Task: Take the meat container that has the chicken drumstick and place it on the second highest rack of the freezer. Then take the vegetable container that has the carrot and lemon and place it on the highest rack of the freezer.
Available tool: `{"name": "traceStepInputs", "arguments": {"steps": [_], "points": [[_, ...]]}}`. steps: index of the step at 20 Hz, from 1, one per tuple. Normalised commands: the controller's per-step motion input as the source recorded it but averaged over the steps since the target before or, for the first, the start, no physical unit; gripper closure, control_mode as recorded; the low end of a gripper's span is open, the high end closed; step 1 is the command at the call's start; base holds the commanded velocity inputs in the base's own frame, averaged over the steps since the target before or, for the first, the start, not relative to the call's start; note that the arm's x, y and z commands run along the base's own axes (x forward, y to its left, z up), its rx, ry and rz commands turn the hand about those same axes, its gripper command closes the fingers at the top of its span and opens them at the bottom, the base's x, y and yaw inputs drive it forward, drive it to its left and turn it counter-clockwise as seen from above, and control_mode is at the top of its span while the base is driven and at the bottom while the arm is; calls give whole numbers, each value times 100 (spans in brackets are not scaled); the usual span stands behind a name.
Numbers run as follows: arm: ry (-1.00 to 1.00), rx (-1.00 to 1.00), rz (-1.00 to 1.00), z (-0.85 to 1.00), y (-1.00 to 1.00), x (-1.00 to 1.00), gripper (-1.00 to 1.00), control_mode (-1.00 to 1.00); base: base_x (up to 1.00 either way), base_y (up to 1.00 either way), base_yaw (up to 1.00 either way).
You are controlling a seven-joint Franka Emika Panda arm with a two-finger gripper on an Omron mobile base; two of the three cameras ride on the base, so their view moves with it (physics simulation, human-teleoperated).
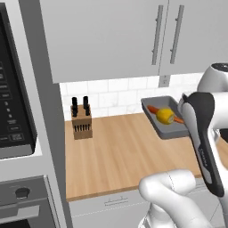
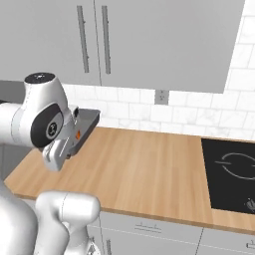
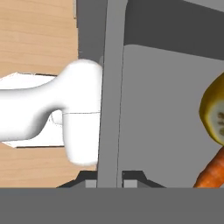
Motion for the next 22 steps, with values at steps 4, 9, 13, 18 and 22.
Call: {"name": "traceStepInputs", "arguments": {"steps": [4, 9, 13, 18, 22], "points": [[0, 0, 5, 0, -1, -37, 100, -100, 0, 0, 0], [0, 0, 1, 0, 2, -32, 100, -100, 0, 0, 0], [0, 0, 0, 0, 3, -7, 100, -100, 0, 0, 0], [-1, 0, 0, 4, 2, -4, 100, 100, -4, 0, 0], [0, 0, 0, 0, 0, 0, 100, 100, -84, -10, 1]]}}
